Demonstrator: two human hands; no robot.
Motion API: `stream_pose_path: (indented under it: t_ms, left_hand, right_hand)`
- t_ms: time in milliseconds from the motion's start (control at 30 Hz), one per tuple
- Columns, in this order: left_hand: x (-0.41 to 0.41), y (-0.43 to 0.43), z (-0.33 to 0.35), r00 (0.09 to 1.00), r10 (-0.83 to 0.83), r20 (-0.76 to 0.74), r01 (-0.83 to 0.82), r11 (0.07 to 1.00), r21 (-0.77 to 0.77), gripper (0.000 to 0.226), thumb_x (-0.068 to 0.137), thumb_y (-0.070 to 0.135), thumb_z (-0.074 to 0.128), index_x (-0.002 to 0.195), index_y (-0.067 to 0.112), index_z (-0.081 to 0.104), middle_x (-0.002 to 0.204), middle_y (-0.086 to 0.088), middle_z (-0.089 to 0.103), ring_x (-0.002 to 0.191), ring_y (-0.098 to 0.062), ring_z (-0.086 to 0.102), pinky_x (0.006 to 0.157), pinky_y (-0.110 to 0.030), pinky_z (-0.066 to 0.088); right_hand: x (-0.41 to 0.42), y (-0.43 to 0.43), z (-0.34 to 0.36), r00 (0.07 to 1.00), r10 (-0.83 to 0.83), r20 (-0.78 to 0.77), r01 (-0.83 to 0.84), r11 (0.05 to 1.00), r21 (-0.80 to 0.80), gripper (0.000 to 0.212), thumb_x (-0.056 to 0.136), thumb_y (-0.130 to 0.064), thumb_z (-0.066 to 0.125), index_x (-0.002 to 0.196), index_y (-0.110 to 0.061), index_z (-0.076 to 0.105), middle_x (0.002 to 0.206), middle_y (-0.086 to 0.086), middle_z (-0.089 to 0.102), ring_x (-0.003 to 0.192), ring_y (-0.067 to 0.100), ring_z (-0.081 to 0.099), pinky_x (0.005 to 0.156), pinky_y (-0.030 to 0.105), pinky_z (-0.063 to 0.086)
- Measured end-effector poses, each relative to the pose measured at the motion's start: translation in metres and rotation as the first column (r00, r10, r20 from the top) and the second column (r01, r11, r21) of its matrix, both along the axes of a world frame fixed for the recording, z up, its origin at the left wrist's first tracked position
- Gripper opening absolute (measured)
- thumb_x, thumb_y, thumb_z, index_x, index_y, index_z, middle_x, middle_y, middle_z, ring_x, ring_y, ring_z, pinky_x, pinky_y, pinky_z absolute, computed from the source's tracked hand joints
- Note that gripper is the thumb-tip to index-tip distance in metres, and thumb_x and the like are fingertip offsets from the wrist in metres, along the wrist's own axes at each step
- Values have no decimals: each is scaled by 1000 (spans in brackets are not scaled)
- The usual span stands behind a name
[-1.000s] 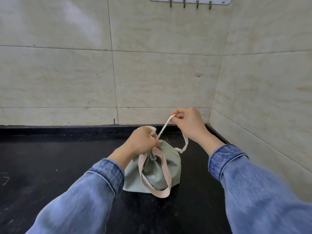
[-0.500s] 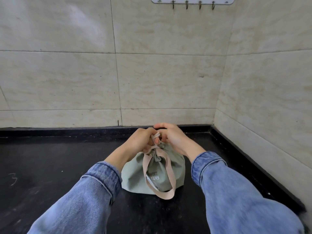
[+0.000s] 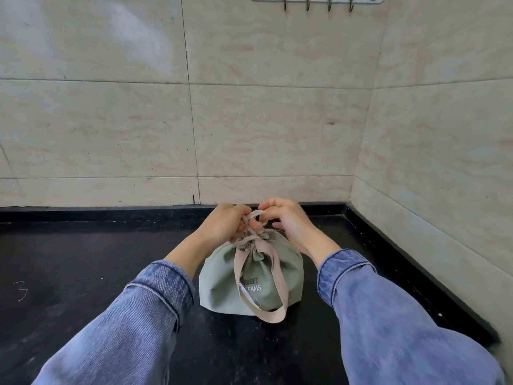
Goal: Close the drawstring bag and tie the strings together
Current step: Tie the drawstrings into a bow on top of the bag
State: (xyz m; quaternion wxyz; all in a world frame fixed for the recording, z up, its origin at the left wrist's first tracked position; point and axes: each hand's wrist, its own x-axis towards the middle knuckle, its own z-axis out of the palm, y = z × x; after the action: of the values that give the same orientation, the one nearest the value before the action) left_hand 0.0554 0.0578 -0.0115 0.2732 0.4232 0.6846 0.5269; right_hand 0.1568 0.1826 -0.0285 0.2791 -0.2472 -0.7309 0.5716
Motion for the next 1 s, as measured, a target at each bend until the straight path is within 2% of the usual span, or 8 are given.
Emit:
stream_pose_path:
  t_ms: [133, 233, 367, 533, 600, 733, 833, 1000]
  left_hand:
    - [-3, -2, 1, 998, 51, 22, -51, 999, -2, 48, 93, 27, 45, 58, 16, 75, 61, -7, 58, 55, -17, 47, 63, -30, 40]
    - [-4, -1, 0, 995, 50, 91, -51, 999, 11, 43, 94, 28, 45, 72, 6, 74, 65, -7, 61, 59, -15, 56, 66, -27, 47]
    - [-9, -1, -7, 977, 47, 208, -53, 998, 25, 40, 94, 31, 50, 100, -3, 71, 73, -7, 67, 63, -13, 61, 62, -23, 50]
    - [-13, -2, -16, 927, 4, 375, -48, 993, 110, 18, 85, 20, 67, 93, 6, 75, 82, -7, 72, 78, -16, 65, 84, -31, 49]
    - [-13, -2, -19, 911, 11, 413, -69, 990, 126, 9, 81, 11, 70, 86, 9, 78, 74, -4, 72, 75, -15, 62, 84, -30, 47]
    - [-13, -3, -19, 933, 34, 358, -80, 990, 116, 12, 74, 1, 74, 76, 12, 79, 78, -6, 76, 72, -13, 68, 68, -21, 51]
    - [-15, -6, -15, 961, 68, 269, -100, 989, 108, 13, 70, -1, 77, 82, 6, 78, 83, -11, 77, 69, -14, 67, 64, -20, 51]
    - [-15, -6, -13, 990, 112, 89, -119, 989, 86, 17, 61, -1, 80, 70, 13, 79, 75, -5, 75, 62, -5, 64, 59, -16, 50]
  right_hand:
    - [12, 9, 23, 991, 14, -131, -20, 999, -44, 19, 74, 10, 47, 70, -4, 60, 55, 6, 51, 62, 21, 53, 78, 37, 44]
    - [21, 14, 46, 987, 73, -141, -87, 992, -95, 16, 79, 8, 46, 73, 2, 59, 54, 3, 33, 45, 15, 32, 49, 27, 37]
    - [32, 18, 76, 984, -79, 158, 26, 949, 314, 17, 76, 0, 62, 60, -6, 68, 38, -5, 32, 36, 12, 23, 34, 20, 20]
    - [49, 14, 74, 888, 294, 353, -313, 950, -3, 3, 75, -3, 63, 76, -1, 60, 43, -7, 24, 40, 8, 15, 35, 19, 12]
    - [51, 8, 58, 773, 397, 494, -420, 905, -70, 19, 77, -2, 62, 59, -7, 58, 40, -8, 25, 39, 7, 15, 39, 20, 10]
    - [48, 1, 33, 727, 244, 642, -366, 928, 61, 29, 73, -5, 69, 46, -9, 58, 42, 1, 36, 37, 14, 30, 42, 22, 28]
    - [40, 1, 23, 825, 50, 562, -226, 942, 249, 13, 75, -8, 67, 74, 5, 68, 57, 10, 54, 46, 17, 49, 45, 25, 42]
    - [18, -7, 4, 957, 22, 288, -124, 931, 343, 25, 85, -10, 58, 104, -18, 72, 101, 0, 71, 95, 10, 63, 81, 20, 48]
